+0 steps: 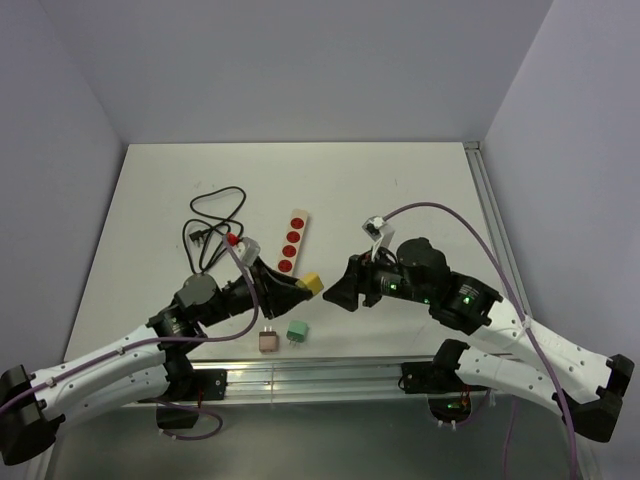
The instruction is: Insert the plug
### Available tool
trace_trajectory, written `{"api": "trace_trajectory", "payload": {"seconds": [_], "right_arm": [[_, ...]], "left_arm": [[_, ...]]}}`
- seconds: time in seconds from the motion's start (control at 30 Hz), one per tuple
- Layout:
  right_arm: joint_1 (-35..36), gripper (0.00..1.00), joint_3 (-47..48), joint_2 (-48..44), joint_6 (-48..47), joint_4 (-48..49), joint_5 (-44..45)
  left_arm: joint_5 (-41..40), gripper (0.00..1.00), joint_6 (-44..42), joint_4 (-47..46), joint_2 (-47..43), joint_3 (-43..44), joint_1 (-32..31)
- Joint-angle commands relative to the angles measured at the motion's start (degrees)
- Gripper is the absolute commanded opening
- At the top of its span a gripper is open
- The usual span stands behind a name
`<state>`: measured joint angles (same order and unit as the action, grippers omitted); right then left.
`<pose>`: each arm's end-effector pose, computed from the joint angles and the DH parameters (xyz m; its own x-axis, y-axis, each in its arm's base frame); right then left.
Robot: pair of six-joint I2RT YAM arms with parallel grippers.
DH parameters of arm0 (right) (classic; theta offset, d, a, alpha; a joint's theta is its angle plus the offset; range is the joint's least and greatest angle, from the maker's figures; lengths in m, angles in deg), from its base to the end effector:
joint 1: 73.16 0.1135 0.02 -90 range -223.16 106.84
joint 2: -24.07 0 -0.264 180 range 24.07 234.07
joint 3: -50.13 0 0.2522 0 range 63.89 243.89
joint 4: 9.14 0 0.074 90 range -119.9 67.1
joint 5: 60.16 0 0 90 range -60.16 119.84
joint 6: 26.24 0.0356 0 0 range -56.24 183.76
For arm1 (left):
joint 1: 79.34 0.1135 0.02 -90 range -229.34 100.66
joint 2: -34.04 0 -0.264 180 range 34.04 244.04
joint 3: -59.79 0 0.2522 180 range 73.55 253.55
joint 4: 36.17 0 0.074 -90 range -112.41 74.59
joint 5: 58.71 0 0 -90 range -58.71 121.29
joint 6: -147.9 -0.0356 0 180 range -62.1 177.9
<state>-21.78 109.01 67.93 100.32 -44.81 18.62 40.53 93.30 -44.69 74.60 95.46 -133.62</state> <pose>0.1039 0.1412 0.3234 -0.7010 0.0586 -0.7108 -0.5757 0.5416 0.6125 0.1002 -0.1492 0.2706 -0.4883 -0.3003 -0.8194 0.7509 0.3339 -0.5698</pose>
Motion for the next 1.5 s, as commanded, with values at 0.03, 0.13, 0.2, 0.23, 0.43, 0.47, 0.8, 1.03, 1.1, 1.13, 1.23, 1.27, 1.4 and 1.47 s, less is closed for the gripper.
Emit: {"api": "trace_trajectory", "payload": {"seconds": [0.03, 0.13, 0.2, 0.23, 0.43, 0.47, 0.8, 1.03, 1.1, 1.13, 1.23, 1.27, 1.4, 1.47], "right_arm": [[-0.57, 0.67, 2.86, 0.44, -11.06, 0.99, -11.00], [-1.19, 0.61, 3.22, 0.53, -12.29, 1.61, -14.17], [-1.54, 0.56, 2.95, 0.27, -12.47, 2.31, -16.19], [-1.63, 0.51, 2.52, 0.09, -12.30, 3.01, -17.50], [-1.72, 0.42, 0.06, -1.23, -12.04, 8.01, -22.08], [-1.80, 0.42, -0.99, -1.75, -11.60, 9.24, -23.22], [-1.98, 0.43, -4.08, -2.72, -8.52, 18.13, -30.79], [-1.98, 0.44, -5.04, -1.58, -6.85, 21.65, -34.21], [-2.07, 0.42, -5.05, -1.23, -5.98, 23.84, -35.26], [-2.07, 0.42, -5.13, -1.05, -5.62, 24.98, -35.71], [-1.98, 0.42, -5.83, -0.09, -3.69, 28.83, -38.60], [-1.98, 0.41, -6.01, 0.17, -3.25, 29.72, -39.22], [-2.07, 0.26, -5.84, 1.06, -2.19, 31.75, -40.37], [-2.07, 0.12, -5.66, 0.97, -1.75, 32.10, -40.37]], "left_arm": [[18.77, 0.00, 2.92, -1.62, 2.07, 3.40, 0.58], [21.52, 0.00, 3.97, -3.90, 2.16, 2.70, 0.76], [24.24, 0.00, 4.76, -5.65, 2.51, 2.52, 1.02], [24.77, 0.00, 5.12, -6.28, 2.86, 2.44, 1.11], [27.94, 0.00, 9.07, -13.12, 3.83, 0.85, 1.90], [28.29, 0.00, 9.77, -13.57, 4.00, 0.77, 2.07], [30.49, 0.00, 12.41, -19.81, 5.06, -0.11, 2.95], [31.63, 0.00, 13.56, -22.98, 6.03, -0.38, 3.04], [31.72, 0.00, 13.56, -23.07, 6.29, -0.29, 3.04], [31.81, 0.00, 13.64, -23.24, 6.38, -0.29, 3.04], [31.99, 0.00, 13.82, -24.21, 6.90, -0.38, 3.13], [32.25, 0.00, 13.91, -24.38, 7.08, -0.29, 3.22], [32.95, 0.00, 14.35, -25.71, 7.96, 0.06, 3.48], [32.87, 0.00, 13.82, -24.48, 7.87, 0.41, 3.48]]}}
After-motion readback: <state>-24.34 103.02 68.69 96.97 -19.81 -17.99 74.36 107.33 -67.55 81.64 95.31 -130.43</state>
